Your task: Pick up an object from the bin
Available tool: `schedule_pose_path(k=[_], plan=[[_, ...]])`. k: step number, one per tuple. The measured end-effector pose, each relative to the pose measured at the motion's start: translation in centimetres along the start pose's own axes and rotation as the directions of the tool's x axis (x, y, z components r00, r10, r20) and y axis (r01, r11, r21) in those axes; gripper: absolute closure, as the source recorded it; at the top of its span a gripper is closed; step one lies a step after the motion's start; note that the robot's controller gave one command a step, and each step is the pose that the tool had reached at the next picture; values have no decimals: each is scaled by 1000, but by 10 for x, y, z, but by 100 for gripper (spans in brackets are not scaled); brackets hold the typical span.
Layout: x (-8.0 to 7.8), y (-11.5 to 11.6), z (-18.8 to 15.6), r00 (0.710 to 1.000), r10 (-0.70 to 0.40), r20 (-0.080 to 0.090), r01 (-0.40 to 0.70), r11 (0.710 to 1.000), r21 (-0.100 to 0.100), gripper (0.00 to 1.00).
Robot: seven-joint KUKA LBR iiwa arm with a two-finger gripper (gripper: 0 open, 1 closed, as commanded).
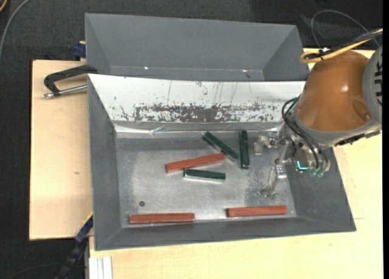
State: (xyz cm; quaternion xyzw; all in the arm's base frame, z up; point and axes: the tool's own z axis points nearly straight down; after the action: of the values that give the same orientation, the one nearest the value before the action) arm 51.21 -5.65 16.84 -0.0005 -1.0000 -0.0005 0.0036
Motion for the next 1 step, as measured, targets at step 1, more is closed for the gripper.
schedule_pose_path(k=[1], plan=[[-69, 46, 100, 996, -85, 13, 85, 996, 0, 0]])
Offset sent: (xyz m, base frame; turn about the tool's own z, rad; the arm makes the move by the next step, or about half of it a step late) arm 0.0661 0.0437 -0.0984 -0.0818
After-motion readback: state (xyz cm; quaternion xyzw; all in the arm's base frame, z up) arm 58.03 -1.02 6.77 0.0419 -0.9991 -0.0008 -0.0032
